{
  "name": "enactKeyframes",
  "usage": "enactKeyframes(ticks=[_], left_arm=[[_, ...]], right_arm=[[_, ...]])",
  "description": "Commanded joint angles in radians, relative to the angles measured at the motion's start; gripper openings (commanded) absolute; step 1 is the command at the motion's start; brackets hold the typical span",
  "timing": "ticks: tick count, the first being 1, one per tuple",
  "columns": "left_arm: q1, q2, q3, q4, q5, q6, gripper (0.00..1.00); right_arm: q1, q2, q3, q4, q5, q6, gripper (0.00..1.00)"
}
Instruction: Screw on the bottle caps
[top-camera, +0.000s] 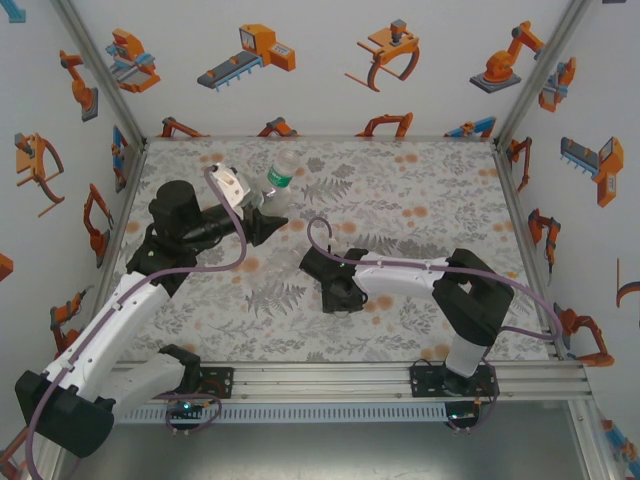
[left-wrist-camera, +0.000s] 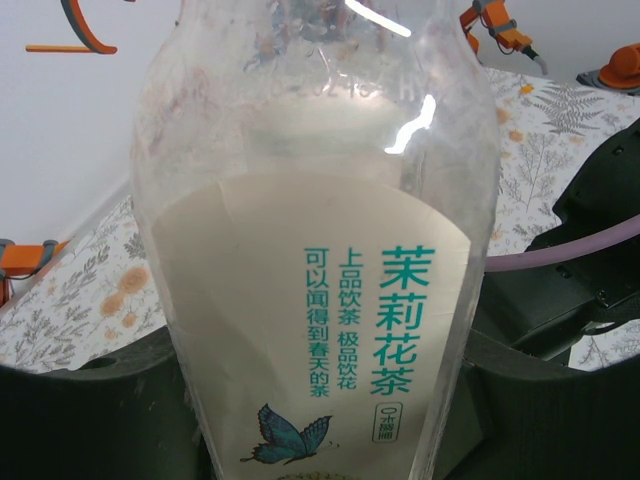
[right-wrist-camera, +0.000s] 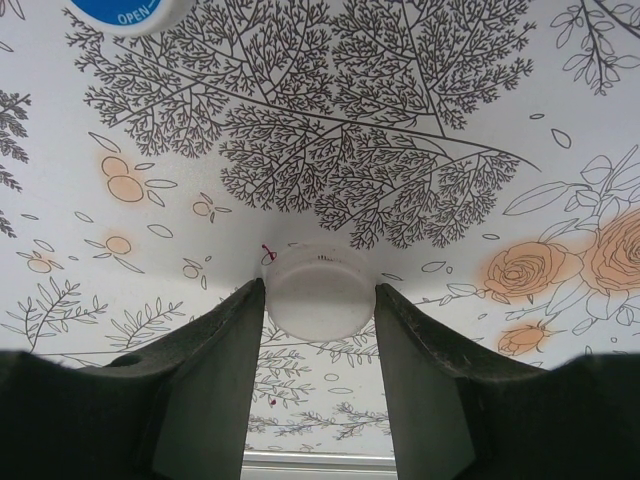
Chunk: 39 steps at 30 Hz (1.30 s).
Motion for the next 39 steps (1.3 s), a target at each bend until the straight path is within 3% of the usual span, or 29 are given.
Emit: enactKeyframes(ticks=[1,10,18,25,30,39], left_arm=[[-0.006,0.007,0.017,0.002,0.014,0.012,0.0],[-0.01,0.014,0.022,-0.004,0.016,0.013,0.0],[-0.01,0.013,0.023,-0.01,0.016,0.02,0.0],[-0.03,0.043,0.061,-0.102,0.01,0.092,0.0],[-0.076,0.074,0.106,-0.225,-0.022,0.187,0.0],[-0.137,0.106,0.135,-0.351,-0.057,0.314,0.0]], right_arm=[[0.006,0.009,-0.008,-0.009,0.043,-0.007,0.48],[0.006,0.012,-0.003,-0.004,0.048,-0.01,0.49],[0.006,-0.001,-0.01,0.001,0.053,-0.013,0.42],[-0.004,-0.13,-0.038,0.009,0.09,-0.066,0.32],[-0.033,-0.282,-0.044,0.016,0.08,-0.194,0.28],[-0.123,-0.641,-0.059,0.107,-0.064,-0.641,0.28]])
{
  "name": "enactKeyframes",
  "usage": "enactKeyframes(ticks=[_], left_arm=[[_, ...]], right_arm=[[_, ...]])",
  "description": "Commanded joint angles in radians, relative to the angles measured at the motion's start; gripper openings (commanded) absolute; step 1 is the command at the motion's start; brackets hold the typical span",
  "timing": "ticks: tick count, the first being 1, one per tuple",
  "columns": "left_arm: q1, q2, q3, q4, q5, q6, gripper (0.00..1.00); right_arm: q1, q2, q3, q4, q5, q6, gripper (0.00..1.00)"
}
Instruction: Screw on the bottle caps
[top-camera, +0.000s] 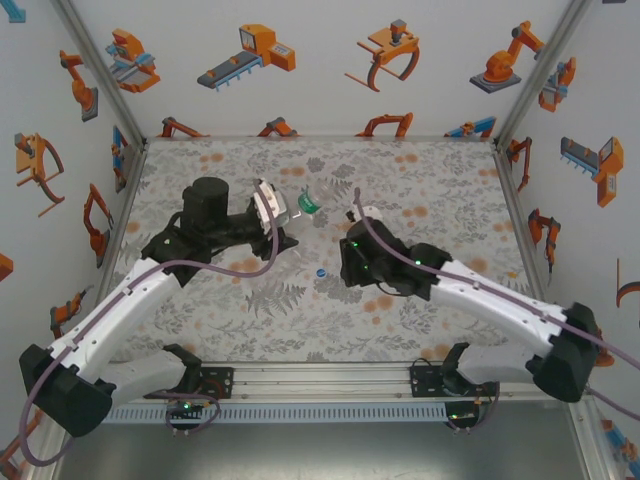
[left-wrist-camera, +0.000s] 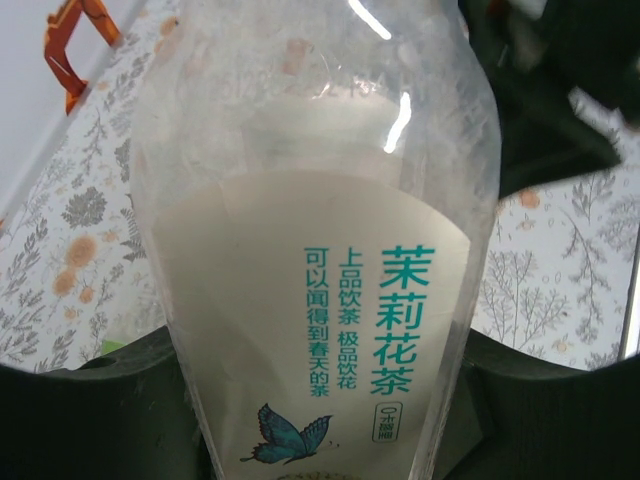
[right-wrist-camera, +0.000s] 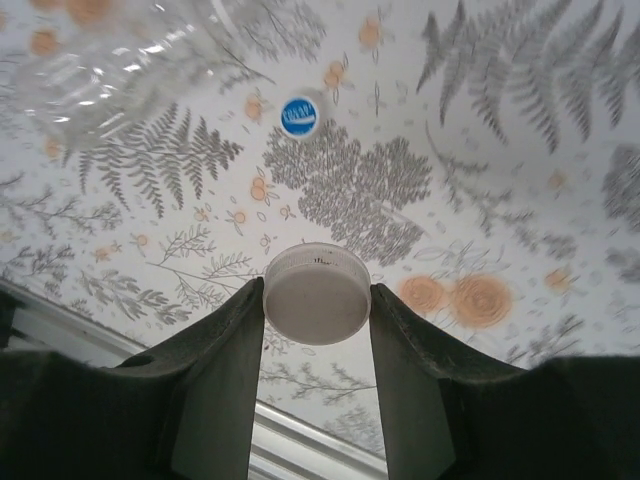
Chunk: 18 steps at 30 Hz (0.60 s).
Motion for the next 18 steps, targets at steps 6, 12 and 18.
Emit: enactKeyframes(ticks=[6,12,18], left_arm=[[-0.018,-0.006,0.013,-0.081,0.036,0.166,0.0],[-0.034,-0.007,0.006,-0.15,0.07,0.288,0.0],[-0.05,0.001,0.011,-0.195,0.105,0.341,0.0]], right_arm=[[-0.14,-0.204,0.047,0.061,-0.3,-0.436,0.26],[-0.145,-0.283,0.07,0.113,-0.5,-0.652,0.25],[-0.142,-0.319,0.096,0.119,-0.598,-0.806,0.24]])
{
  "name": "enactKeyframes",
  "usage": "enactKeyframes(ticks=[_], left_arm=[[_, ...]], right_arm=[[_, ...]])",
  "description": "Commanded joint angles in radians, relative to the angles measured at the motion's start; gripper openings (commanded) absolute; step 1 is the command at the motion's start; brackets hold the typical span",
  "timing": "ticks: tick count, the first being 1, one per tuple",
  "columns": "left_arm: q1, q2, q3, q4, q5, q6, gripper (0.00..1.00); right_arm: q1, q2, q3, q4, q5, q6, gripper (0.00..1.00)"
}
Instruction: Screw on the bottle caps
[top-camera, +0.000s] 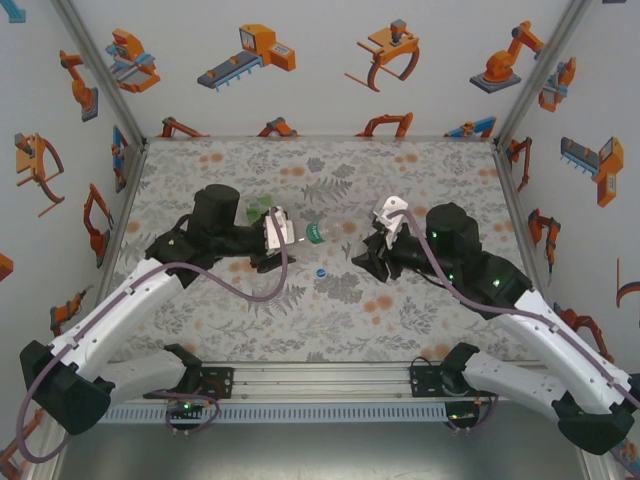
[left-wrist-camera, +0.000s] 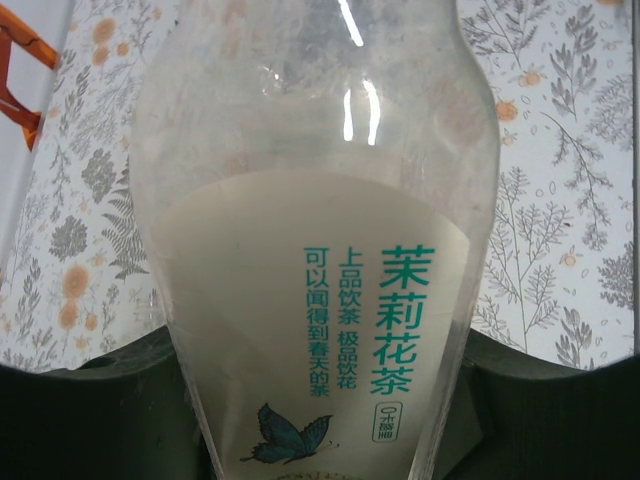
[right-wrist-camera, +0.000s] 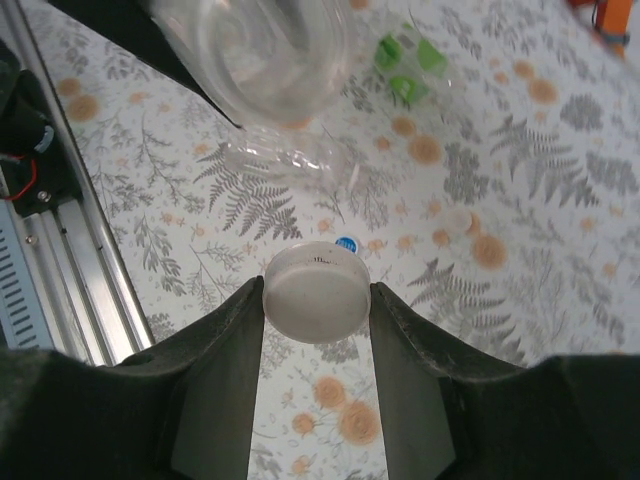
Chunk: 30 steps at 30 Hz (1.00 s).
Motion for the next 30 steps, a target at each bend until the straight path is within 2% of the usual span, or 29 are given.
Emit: enactKeyframes(ticks=[1,12,22,30], left_arm=[[-0.011,-0.001,0.012,-0.043,0.058,0.067,0.0],[-0.043,0.008,0.023,-0.101,0.075,0.125,0.0],[-0.066,0.018,0.031,-0.127,0.077,0.143,0.0],[-0.085,0.023,0.036,-0.149,0.077,0.16,0.0]], right_arm=[[0.001,-0.014,0.049,0.016,-0.097,-0.157,0.24],[0.002,-0.013,0.078,0.053,-0.205,-0.298,0.22],[0.002,0.002,0.087,0.077,-0.33,-0.306,0.21],[0.006,0.029,0.107,0.06,-0.362,-0.306,0.21]])
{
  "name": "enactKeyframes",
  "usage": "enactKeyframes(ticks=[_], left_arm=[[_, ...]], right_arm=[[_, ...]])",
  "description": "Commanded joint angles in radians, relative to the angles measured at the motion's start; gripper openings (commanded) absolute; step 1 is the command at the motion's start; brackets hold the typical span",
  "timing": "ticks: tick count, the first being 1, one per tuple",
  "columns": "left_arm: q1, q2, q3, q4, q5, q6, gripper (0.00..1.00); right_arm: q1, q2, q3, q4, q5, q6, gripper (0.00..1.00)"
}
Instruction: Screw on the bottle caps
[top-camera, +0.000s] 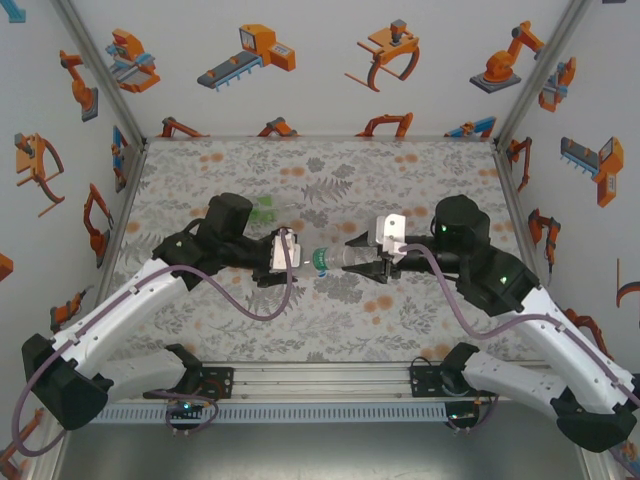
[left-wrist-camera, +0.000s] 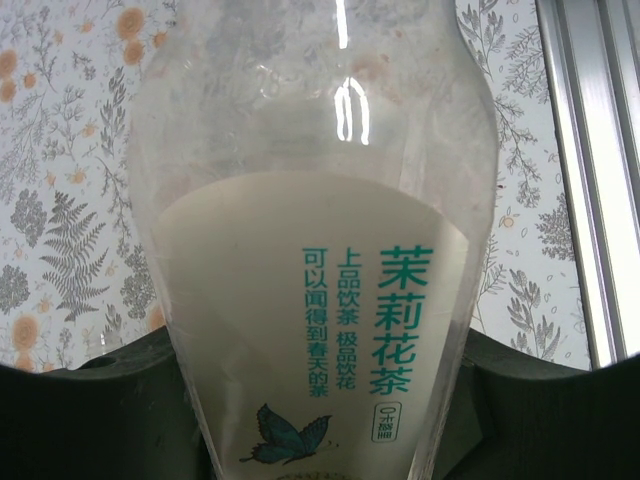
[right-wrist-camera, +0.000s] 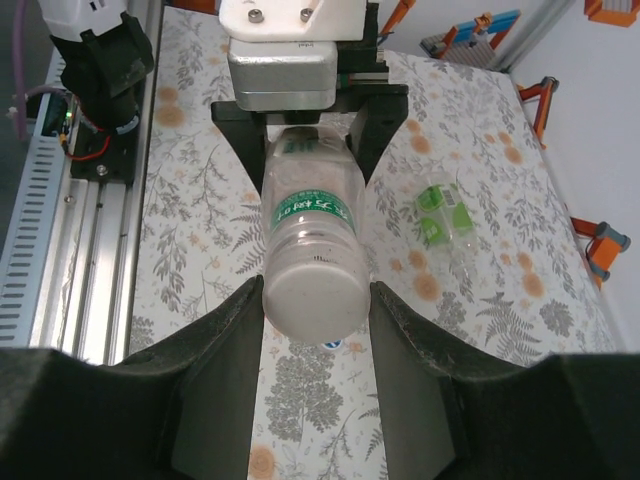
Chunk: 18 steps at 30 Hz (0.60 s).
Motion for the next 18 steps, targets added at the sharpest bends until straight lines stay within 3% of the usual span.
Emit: enactKeyframes(ticks=[1,8,18], left_arm=[[-0.016,0.009,0.034,-0.032,0.038,0.043,0.0],[-0.02,0.005,0.034,-0.034,0.05,0.04,0.0],[-0.02,-0.028,0.005,0.029,0.105,0.007,0.0]], right_arm=[[0.007,0.004,0.037,0.014,-0.041,-0.02,0.21],[0.009,0.033,0.073,-0.077,-0.072,-0.052,0.2],[0.018,0.01,0.047,-0.068,-0.071,-0.096,0.17]])
